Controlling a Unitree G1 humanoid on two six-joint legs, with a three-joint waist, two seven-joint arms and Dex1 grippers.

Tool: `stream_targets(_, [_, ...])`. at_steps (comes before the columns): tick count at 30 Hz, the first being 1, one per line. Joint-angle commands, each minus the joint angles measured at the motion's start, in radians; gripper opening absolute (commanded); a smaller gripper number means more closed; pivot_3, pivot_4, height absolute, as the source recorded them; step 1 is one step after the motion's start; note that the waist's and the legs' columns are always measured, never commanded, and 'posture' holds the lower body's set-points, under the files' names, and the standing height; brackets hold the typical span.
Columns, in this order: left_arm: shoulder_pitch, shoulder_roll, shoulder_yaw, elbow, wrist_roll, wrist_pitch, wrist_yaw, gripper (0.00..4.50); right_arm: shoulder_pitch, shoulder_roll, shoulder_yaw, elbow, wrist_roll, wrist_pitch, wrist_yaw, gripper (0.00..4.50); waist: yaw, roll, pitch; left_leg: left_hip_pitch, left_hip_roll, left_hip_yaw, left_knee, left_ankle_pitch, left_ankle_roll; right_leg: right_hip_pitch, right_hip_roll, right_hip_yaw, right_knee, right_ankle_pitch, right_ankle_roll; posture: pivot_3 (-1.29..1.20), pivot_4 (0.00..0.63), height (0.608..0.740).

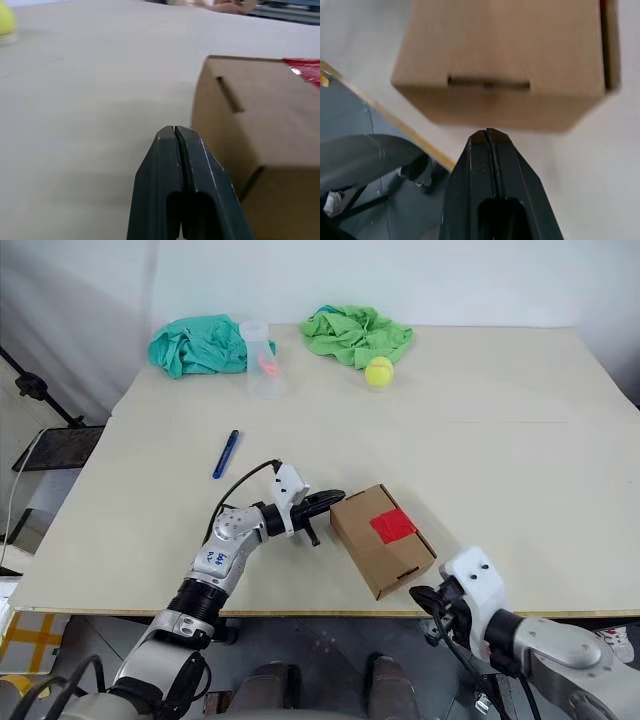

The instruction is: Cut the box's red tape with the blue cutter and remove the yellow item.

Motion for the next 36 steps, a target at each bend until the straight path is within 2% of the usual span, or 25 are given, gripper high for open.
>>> stream_targets(1, [-0.024, 0.005, -0.011, -0.014, -0.005, 0.03, -0.038, 0.03, -0.077, 0.031, 0.053, 0.025, -0.003, -0.008, -0.04, 0.0, -0.001, 0.0, 0.0, 0.0, 0.0, 0.0, 0.0, 0.0, 0.0, 0.0, 0.0, 0.0, 0.0, 0.0, 0.0, 0.0, 0.15, 0.74])
stream_targets(7, [-0.039, 0.009, -0.004, -0.021, -0.01, 0.054, -0.054, 0.03, -0.22, 0.071, 0.077, 0.096, -0.003, -0.003, -0.089, 0.0, 0.0, -0.001, 0.0, -0.001, 0.0, 0.0, 0.002, 0.0, 0.0, 0.0, 0.0, 0.0, 0.002, 0.0, 0.001, 0.0, 0.15, 0.74])
stream_targets(14, [-0.028, -0.015, -0.011, -0.048, -0.008, 0.069, -0.064, 0.03, -0.291, 0.065, 0.083, 0.168, -0.038, -0.006, -0.101, 0.0, 0.002, -0.001, 0.0, -0.002, 0.0, 0.0, 0.003, -0.001, 0.001, 0.0, -0.001, 0.0, 0.002, 0.001, 0.001, 0.0, 0.15, 0.74])
stream_targets(22, [-0.025, -0.066, -0.043, -0.051, -0.003, 0.076, -0.081, 0.03, -0.291, 0.019, 0.031, 0.164, -0.035, 0.017, -0.079, 0.0, 0.001, -0.001, 0.0, -0.002, 0.0, 0.0, 0.005, -0.001, 0.002, 0.0, -0.001, 0.0, 0.003, 0.001, 0.002, 0.0, 0.15, 0.74])
stream_targets(28, [-0.04, -0.112, -0.067, -0.022, 0.011, 0.068, -0.099, 0.03, -0.227, -0.014, -0.029, 0.109, -0.003, 0.077, -0.067, 0.0, 0.003, -0.001, 0.0, -0.002, 0.0, 0.0, 0.006, -0.001, 0.002, 0.0, -0.001, 0.0, 0.003, 0.001, 0.002, 0.0, 0.15, 0.74])
stream_targets(36, [-0.064, -0.108, -0.061, 0.02, 0.026, 0.055, -0.117, 0.03, -0.19, -0.02, -0.063, 0.053, 0.029, 0.121, -0.069, 0.0, 0.002, -0.001, 0.0, -0.002, 0.0, 0.0, 0.006, -0.001, 0.003, 0.0, 0.0, 0.0, 0.003, 0.001, 0.002, 0.0, 0.15, 0.74])
